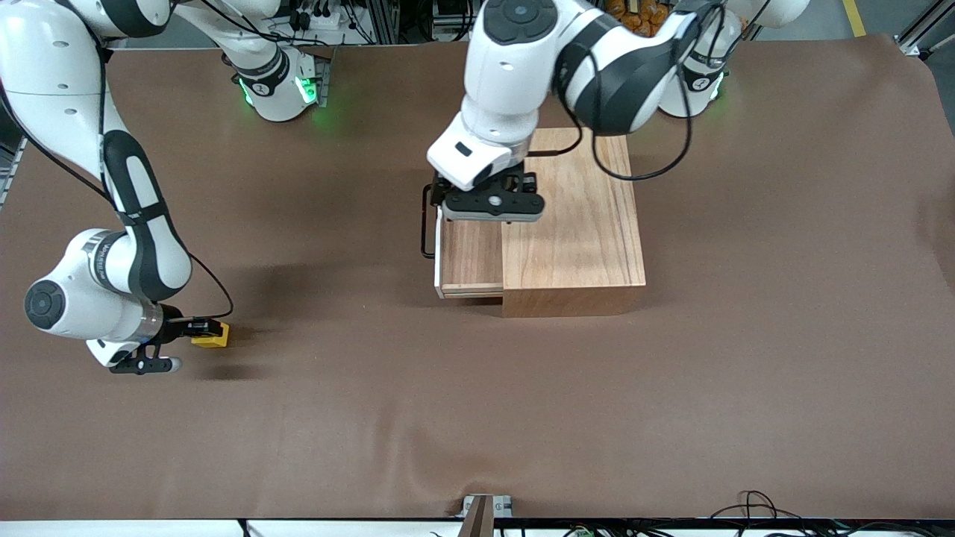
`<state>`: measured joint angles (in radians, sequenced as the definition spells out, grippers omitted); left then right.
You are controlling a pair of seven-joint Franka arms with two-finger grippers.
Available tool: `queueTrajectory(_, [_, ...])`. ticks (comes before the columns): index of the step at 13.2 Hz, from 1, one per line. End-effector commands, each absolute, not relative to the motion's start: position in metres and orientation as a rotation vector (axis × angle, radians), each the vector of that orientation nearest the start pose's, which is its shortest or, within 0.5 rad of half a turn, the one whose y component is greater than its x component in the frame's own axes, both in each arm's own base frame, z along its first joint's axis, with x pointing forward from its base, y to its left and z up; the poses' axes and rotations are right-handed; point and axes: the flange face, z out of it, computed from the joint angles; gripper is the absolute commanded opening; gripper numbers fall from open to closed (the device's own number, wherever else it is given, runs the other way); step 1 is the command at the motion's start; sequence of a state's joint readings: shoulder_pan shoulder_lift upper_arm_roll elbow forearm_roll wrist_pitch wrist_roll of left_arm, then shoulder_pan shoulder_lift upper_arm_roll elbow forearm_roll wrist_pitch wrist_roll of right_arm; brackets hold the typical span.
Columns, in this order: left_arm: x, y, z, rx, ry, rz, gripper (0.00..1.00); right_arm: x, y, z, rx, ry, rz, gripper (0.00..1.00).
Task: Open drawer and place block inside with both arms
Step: 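Grasp the yellow cube with the right gripper while the left gripper withdraws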
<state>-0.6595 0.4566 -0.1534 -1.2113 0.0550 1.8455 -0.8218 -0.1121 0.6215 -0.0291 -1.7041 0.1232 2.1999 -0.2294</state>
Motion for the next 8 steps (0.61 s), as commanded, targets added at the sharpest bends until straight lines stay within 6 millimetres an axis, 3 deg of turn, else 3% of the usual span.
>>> queueTrajectory(1, [0.519,-0.464,0.552,-3.278,-0.015,-0.183,1.00,0.642,-0.087,0.314,-2.991,-0.089,0.205,0.09])
queueTrajectory(3, [0.536,-0.436,0.559,-3.262,0.055,-0.188,1.00,0.634,-0.079,0.389,-2.971,-0.137,0.239,0.09])
queueTrajectory(5, [0.552,-0.406,0.563,-3.235,0.145,-0.162,1.00,0.627,-0.057,0.449,-2.925,-0.202,0.345,0.09])
queueTrajectory(7, [0.567,-0.369,0.568,-3.203,0.233,-0.123,1.00,0.625,-0.029,0.495,-2.903,-0.280,0.402,0.09])
queueTrajectory(8, [0.574,-0.352,0.568,-3.192,0.282,-0.099,1.00,0.623,-0.012,0.507,-2.883,-0.321,0.422,0.10])
